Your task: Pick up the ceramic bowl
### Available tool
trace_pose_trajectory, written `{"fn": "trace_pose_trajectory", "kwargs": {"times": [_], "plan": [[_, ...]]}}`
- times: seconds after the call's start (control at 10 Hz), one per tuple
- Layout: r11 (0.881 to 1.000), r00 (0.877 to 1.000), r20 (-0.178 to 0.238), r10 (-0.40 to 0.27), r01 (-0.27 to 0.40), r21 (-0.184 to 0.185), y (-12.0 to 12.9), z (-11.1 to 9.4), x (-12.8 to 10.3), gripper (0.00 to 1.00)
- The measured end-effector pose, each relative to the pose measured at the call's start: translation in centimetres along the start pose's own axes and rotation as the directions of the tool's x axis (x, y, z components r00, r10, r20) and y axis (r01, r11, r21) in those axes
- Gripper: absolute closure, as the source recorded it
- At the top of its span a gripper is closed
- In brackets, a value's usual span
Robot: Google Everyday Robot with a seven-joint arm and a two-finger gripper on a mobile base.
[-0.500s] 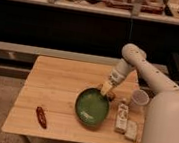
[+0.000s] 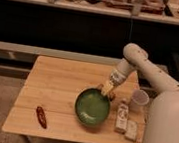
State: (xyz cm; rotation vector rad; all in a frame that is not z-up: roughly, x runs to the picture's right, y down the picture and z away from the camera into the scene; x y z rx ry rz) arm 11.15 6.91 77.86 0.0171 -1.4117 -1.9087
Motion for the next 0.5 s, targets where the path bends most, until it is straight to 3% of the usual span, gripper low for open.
{"fn": "trace_pose_trajectory", "kwargs": {"times": [0.3, 0.5], "plan": [[1.0, 1.0, 0.0, 0.01, -0.01, -0.007, 0.06, 0.25, -0.86, 0.73], [1.0, 1.0, 0.006, -0.016, 0.016, 0.014, -0.37, 0.26, 0.1, 0.73]]}}
